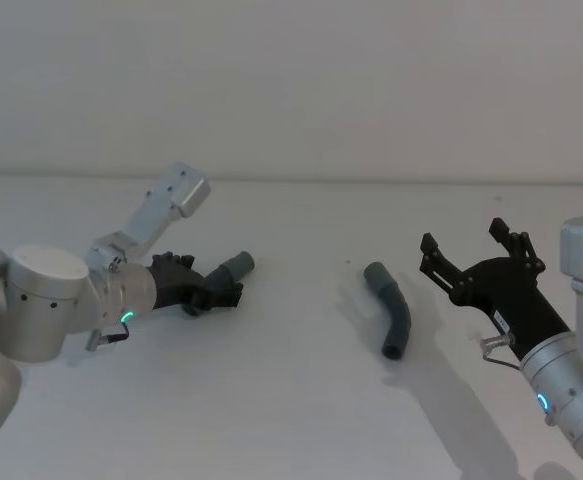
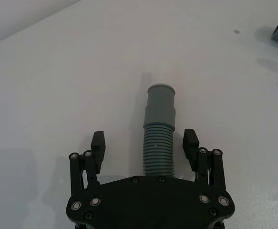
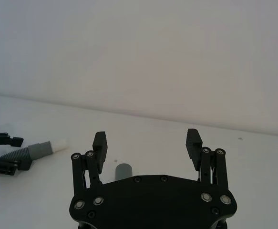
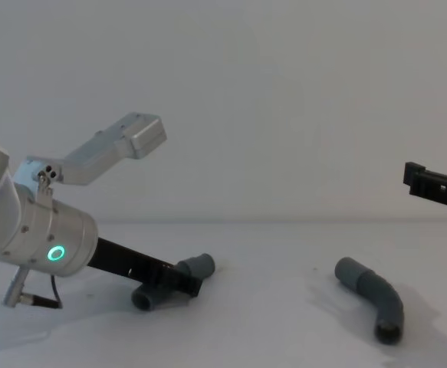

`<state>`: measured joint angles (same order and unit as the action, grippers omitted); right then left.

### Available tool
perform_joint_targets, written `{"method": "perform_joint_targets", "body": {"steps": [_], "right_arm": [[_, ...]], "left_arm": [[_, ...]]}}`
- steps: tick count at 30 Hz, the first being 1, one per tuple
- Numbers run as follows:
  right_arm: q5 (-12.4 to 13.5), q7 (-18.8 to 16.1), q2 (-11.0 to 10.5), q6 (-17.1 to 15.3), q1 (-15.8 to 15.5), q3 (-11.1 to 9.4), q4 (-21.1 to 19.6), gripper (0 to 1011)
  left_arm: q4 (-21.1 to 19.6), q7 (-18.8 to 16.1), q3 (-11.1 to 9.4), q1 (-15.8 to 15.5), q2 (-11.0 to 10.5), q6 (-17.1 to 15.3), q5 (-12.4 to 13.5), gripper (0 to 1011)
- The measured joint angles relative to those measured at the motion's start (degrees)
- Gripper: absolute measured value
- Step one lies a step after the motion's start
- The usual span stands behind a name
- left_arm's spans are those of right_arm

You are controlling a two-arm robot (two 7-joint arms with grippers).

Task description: Use both hands to pick up one end of the pipe from the table, align the ends, and insert them.

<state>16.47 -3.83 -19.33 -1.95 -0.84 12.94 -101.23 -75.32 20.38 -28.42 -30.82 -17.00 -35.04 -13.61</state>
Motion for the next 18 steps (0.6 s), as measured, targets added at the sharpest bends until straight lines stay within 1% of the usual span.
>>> {"method": "perform_joint_targets", "body": {"steps": [2, 4, 18], "right_arm": [[0.0, 0.0, 0.0, 0.0, 0.0, 0.0, 0.0, 1002], [0.0, 0.0, 0.0, 0.0, 0.0, 0.0, 0.0, 1002], [0.0, 0.0, 0.0, 0.0, 0.0, 0.0, 0.0, 1002]], "left_arm": [[0.12, -0.02, 0.04, -0.04, 0.08, 0.03, 0.03, 955], [0.27, -0.05, 0.09, -0.09, 0.2, 0.09, 0.05, 895], [0.81, -0.14, 0.26, -0.25, 0.51, 0.26, 0.2, 805]]}}
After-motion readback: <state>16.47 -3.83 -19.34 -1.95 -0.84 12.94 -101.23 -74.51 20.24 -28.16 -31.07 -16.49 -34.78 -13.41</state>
